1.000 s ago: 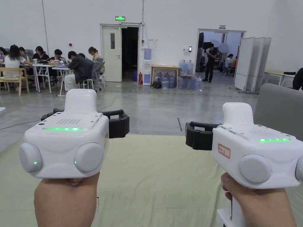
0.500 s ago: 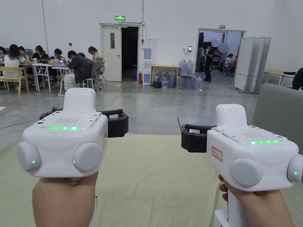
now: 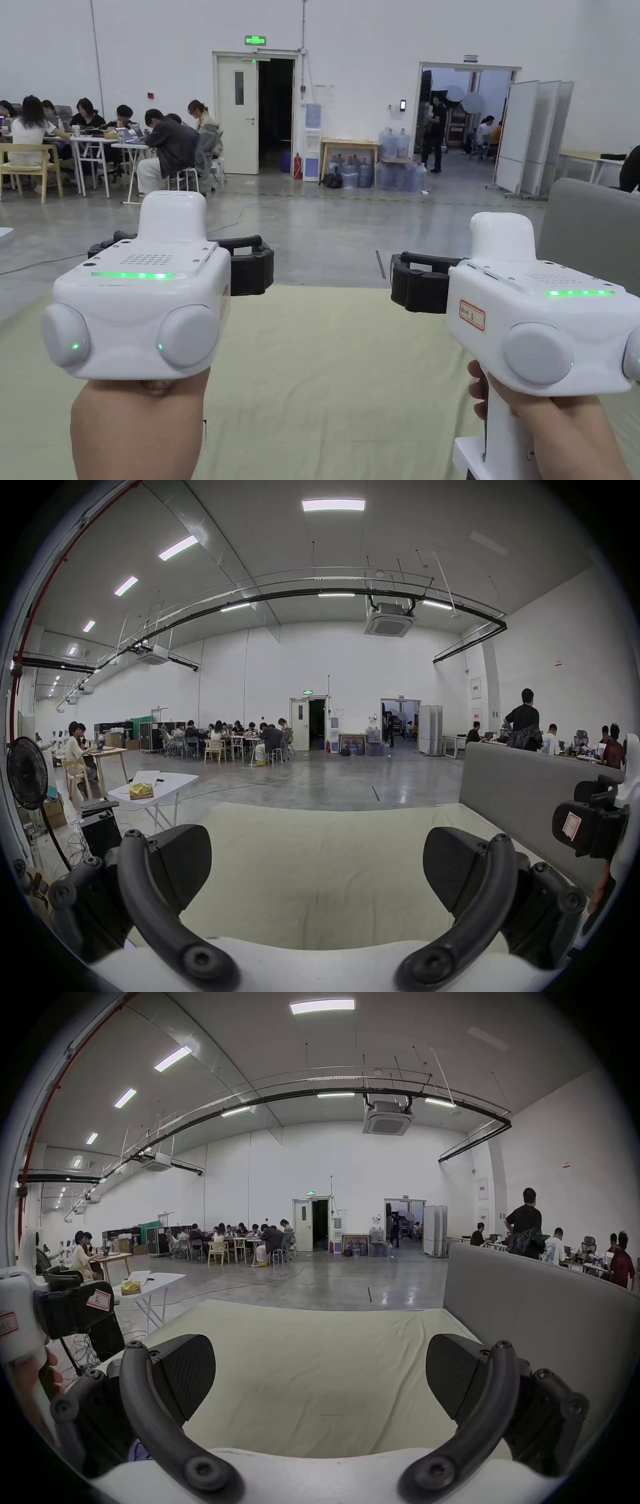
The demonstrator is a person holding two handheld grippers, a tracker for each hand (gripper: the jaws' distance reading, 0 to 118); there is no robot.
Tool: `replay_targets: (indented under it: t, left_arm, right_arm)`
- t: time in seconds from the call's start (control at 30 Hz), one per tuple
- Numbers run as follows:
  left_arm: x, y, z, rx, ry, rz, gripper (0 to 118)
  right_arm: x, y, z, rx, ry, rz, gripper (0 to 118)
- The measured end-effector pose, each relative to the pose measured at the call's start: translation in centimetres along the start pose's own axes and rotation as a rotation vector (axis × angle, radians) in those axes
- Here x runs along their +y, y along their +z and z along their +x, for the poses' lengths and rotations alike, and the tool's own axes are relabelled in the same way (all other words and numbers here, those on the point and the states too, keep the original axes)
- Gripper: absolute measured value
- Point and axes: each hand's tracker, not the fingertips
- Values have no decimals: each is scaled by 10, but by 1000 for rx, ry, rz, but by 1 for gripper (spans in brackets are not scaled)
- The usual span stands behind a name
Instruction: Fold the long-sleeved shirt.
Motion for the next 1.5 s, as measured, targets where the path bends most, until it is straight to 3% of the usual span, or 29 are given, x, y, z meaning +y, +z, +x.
replay_targets:
  t: [0.8,1.0,1.5]
  left_arm:
    - [2,-2,-2,-8,6,-12,118]
    - [3,-1,-3,-12,9,-13,118]
    - [0,-3,-4,2,-7,-16,118]
  right_arm:
    - [4,-2,3,7,-25,4,118]
    - [3,-4,4,-40,-16,-5,118]
    - [3,-9,6,-45,-41,-42,118]
